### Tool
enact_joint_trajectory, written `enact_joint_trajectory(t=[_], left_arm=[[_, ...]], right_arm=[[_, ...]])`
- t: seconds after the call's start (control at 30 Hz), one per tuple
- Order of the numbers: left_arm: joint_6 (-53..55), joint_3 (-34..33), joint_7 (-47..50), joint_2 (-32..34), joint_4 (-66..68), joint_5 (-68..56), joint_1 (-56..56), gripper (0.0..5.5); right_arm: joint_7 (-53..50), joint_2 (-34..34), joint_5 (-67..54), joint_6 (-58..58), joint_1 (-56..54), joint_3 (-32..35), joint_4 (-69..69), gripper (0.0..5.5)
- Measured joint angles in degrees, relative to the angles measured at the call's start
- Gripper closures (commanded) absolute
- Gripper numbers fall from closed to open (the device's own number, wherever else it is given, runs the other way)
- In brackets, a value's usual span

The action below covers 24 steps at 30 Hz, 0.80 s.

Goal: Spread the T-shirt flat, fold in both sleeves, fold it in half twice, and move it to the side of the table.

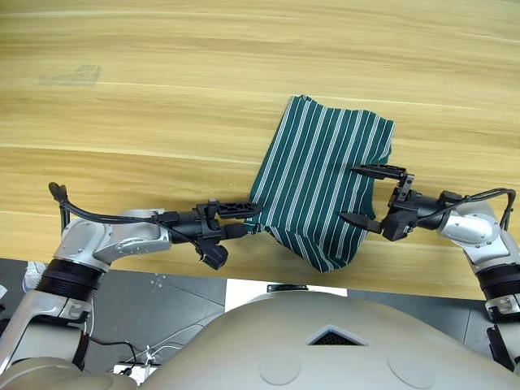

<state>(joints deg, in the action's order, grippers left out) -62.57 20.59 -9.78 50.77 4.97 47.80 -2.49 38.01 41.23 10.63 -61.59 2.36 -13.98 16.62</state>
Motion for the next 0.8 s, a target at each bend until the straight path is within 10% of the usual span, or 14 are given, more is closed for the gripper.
enact_joint_trajectory(t=[0.4, 0.8], left_arm=[[1.66, 1.35, 0.7, 1.03, 0.38, 2.03, -0.96, 4.34], [3.03, 1.77, 0.29, 2.22, -1.25, 0.52, -1.26, 5.45]], right_arm=[[-0.56, 12.41, -4.1, -14.07, 12.24, -0.63, 1.29, 0.1], [-4.15, 7.86, 5.19, -13.43, 7.31, -2.87, 2.04, 0.1]])
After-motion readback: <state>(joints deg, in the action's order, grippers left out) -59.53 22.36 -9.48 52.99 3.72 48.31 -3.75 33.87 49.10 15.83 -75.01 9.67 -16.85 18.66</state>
